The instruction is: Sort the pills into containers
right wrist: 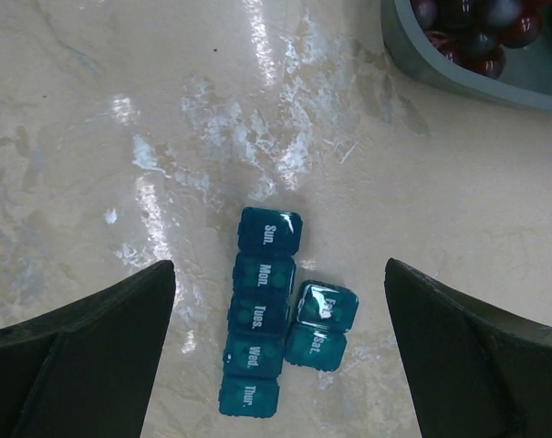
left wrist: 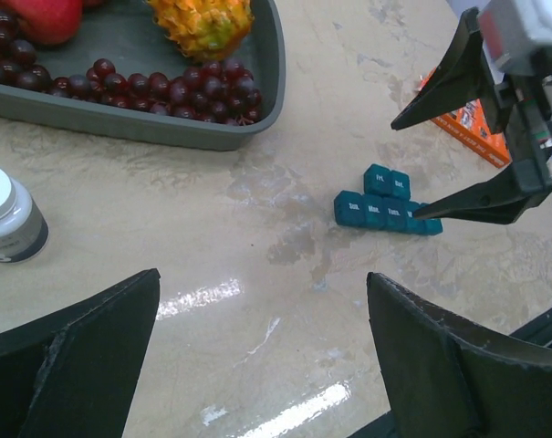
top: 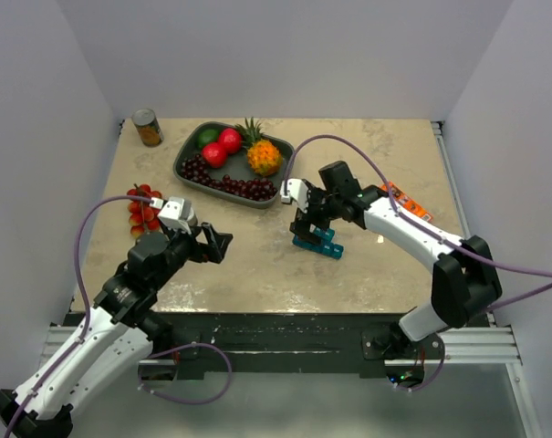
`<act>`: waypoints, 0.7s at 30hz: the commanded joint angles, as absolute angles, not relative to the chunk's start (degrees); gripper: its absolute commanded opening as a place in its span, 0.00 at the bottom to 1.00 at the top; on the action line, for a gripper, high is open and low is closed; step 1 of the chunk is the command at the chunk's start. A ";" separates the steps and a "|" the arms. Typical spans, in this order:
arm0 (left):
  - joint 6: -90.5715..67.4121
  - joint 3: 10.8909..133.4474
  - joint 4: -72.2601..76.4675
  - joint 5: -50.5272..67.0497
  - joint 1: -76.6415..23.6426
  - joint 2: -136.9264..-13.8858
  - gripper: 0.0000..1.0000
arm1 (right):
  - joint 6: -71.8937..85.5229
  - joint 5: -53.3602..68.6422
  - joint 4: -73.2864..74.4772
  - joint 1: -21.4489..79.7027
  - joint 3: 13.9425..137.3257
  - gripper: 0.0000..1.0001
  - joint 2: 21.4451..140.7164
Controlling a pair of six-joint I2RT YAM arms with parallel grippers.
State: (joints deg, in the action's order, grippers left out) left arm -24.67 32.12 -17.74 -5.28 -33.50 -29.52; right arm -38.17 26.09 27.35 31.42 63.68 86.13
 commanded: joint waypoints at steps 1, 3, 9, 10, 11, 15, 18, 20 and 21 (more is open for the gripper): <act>-26.19 31.47 -14.77 -9.49 -33.31 -27.08 0.99 | -34.90 16.10 24.70 34.10 67.24 0.99 89.37; -26.28 31.29 -14.68 -10.10 -33.31 -25.93 0.99 | -34.45 13.72 24.78 35.07 67.94 0.99 90.52; -26.28 31.38 -15.38 -10.28 -33.22 -25.58 0.99 | -32.08 9.85 24.52 35.77 70.48 0.96 95.70; -26.28 31.38 -15.29 -10.28 -33.22 -25.58 0.99 | -31.65 8.63 24.96 35.86 71.18 0.94 96.50; -26.28 31.29 -15.38 -10.28 -33.31 -25.58 0.99 | -31.55 8.53 25.83 35.95 72.32 0.93 97.81; -26.02 30.85 -15.38 -10.28 -33.31 -25.14 0.99 | -31.73 9.49 27.16 36.30 72.60 0.90 98.79; -25.93 30.59 -15.21 -10.20 -33.31 -25.14 0.99 | -32.08 10.63 28.03 36.65 71.98 0.89 99.49; -25.84 30.41 -14.86 -10.11 -33.22 -25.22 0.99 | -32.08 10.73 28.12 37.35 71.55 0.89 100.19; -25.84 30.24 -14.85 -9.93 -33.31 -25.22 0.99 | -32.08 10.55 28.04 37.70 71.28 0.89 100.46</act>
State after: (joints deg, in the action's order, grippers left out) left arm -25.54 30.98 -17.34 -9.23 -33.50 -25.61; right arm -32.56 10.20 27.38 36.21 70.52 99.61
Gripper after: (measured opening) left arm 0.991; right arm 0.889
